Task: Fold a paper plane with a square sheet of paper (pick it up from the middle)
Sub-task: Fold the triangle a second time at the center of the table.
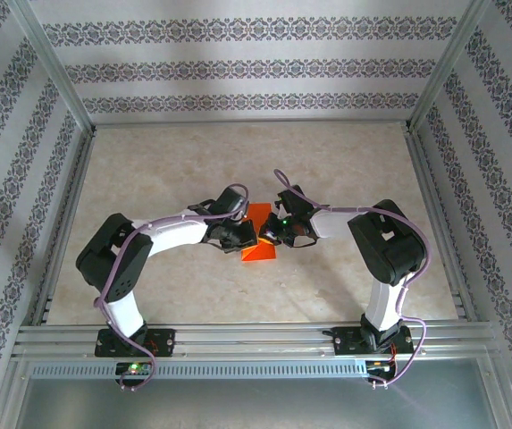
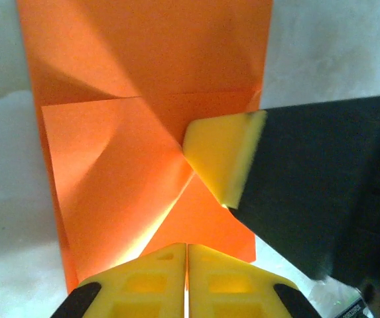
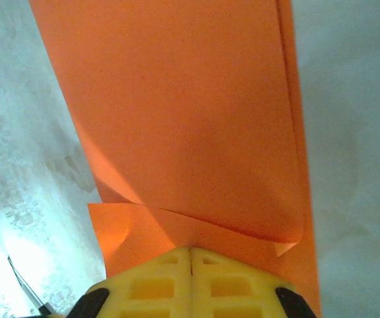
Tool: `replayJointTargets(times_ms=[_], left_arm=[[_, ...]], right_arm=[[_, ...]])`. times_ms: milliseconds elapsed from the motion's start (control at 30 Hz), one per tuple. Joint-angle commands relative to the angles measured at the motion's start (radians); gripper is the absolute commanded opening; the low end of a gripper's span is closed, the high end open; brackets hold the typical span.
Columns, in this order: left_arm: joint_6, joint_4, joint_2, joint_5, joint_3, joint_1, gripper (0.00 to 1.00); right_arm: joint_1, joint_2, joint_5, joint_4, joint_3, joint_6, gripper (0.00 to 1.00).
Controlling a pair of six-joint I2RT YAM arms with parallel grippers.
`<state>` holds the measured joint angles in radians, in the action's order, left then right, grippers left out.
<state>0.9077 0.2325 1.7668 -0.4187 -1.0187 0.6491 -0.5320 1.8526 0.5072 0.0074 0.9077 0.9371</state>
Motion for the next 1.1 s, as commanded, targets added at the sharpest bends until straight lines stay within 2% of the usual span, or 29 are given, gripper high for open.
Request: replayJointTargets(times_ms=[0, 633, 1067], left_arm=[[0.047, -0.059, 0.024, -0.029, 0.02, 0.014, 0.09], [0.023, -0.019, 0.038, 0.033, 0.089, 0.012, 0.09], [-0.079, 0.071, -0.025, -0.004, 0.151, 0.011, 0.08]], right_arm=[[0.011, 0.075, -0.09, -0.139, -0.031, 0.003, 0.0], [0.012, 0.092, -0.091, -0.182, -0.015, -0.008, 0.0], [0.015, 0.099, -0.098, -0.199, -0.012, -0.01, 0.0]])
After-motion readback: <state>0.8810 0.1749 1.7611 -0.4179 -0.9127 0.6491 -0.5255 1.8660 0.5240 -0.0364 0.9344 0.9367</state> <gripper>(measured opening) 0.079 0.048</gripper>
